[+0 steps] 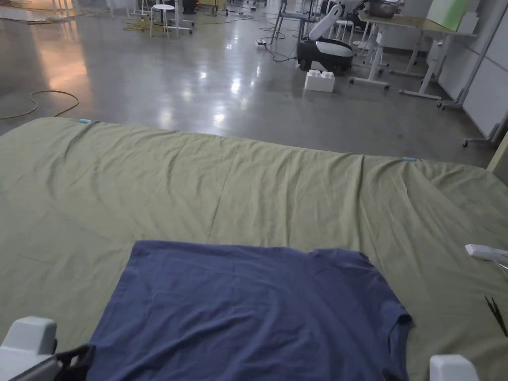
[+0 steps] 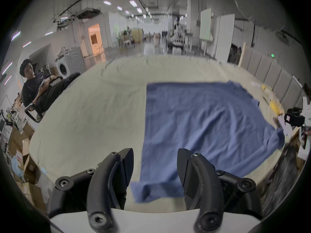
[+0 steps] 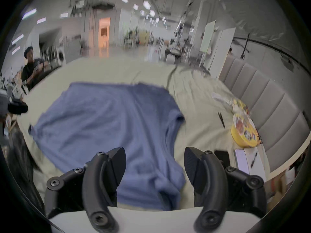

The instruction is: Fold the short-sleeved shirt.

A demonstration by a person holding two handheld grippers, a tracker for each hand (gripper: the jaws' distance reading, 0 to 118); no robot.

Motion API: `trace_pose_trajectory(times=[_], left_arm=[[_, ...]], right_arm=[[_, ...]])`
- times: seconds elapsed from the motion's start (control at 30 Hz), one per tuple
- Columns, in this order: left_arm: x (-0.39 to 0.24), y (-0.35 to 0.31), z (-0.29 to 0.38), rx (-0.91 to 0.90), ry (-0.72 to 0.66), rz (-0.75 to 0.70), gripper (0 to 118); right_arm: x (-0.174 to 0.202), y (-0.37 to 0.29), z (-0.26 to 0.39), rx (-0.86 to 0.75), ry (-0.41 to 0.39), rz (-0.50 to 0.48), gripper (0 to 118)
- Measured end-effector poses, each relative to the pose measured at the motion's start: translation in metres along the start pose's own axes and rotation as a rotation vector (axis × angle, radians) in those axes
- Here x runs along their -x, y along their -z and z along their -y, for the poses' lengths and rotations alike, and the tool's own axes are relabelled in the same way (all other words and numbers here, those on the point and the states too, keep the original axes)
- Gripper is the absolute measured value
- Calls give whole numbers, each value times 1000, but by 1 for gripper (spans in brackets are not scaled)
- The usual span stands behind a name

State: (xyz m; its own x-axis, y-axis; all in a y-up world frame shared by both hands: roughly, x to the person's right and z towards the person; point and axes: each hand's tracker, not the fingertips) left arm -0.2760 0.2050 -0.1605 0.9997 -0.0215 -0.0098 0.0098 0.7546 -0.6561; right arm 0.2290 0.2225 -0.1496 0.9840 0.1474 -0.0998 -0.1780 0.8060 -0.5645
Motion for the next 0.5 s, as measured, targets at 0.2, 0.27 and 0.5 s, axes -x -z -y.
trace_pose_trajectory(times=[0.2,0.27,0.5], left_arm=[[-35,-12,-26,-270,-56,23,50],[-45,-17,-32,-343,-40,18,40],[-69,-31,-44,-497,-17,7,3]], right_arm=[[31,0,-25,-323,104,104,75],[39,-3,-31,-424,114,137,68],[50,-8,-44,-574,113,164,4]])
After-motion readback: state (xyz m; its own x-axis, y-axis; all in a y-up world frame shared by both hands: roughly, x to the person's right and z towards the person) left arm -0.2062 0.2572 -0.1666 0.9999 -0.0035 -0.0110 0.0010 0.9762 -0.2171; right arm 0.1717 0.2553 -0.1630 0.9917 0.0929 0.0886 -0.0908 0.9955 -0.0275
